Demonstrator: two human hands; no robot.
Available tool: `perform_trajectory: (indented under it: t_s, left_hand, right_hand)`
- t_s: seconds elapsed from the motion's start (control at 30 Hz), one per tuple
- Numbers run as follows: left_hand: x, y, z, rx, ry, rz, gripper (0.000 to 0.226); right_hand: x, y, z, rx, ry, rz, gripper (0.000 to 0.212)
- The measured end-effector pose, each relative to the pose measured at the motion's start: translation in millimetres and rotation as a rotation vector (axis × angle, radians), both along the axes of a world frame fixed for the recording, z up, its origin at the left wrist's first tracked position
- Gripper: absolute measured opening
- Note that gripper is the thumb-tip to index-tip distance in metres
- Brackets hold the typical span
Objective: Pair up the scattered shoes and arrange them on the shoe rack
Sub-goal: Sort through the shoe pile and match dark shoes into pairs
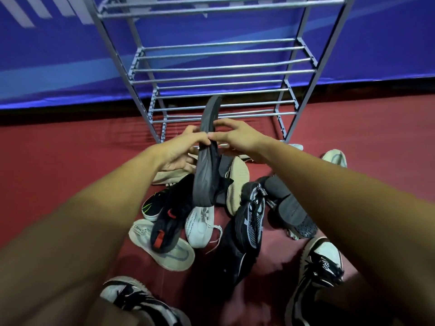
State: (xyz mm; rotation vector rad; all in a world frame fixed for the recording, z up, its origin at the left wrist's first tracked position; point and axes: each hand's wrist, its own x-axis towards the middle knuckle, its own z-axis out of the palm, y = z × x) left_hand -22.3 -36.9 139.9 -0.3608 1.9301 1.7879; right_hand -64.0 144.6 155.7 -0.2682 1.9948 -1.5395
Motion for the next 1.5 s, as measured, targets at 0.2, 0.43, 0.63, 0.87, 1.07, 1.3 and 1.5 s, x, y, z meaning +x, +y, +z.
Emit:
perform_trajectory:
  t_s: [0.2,0.43,0.63,0.87,1.07,1.3,1.5]
  left_hand:
    - [-16.5,-12.3,63.8,-0.033,0.099,-0.006,0.033]
    - [-26.3,-14.1,119.7,-0.041,0.192,0.179,0.045]
    - [-24.1,-15.6,132.3,-0.076,0.264,0.508,0.032]
    - [-16.6,-48.7,130.4,0.078,0.259,0.683,0.029]
    - [-13.4,-64.4,132.7,0.371,0.307,0.853,0.032]
    - [-16.1,-54.8,137.6,0.741,0.403,0.993,0.031]
    - [-19.7,-44.9,137.9,0.695,0.388,0.874,0.028]
  right_hand:
    - [-11.6,-14.2,50.4,-0.005,0.200,-0.007,0.033]
    - [-23.5,-24.2,91.8,0.284,0.655,0.179,0.042]
    - [-31.0,-28.6,107.0,0.259,0.578,0.162,0.040]
    - [-36.0,-31.2,103.3,0.167,0.471,0.034,0.012]
    - [-33.6,-38.8,114.3,0.143,0.637,-0.098,0.012]
    - [-31.7,-61.6,114.9,0.015,0.482,-0.070,0.022]
    - [-40.6,-78.9,122.7,-0.135,0.367,-0.223,0.045]
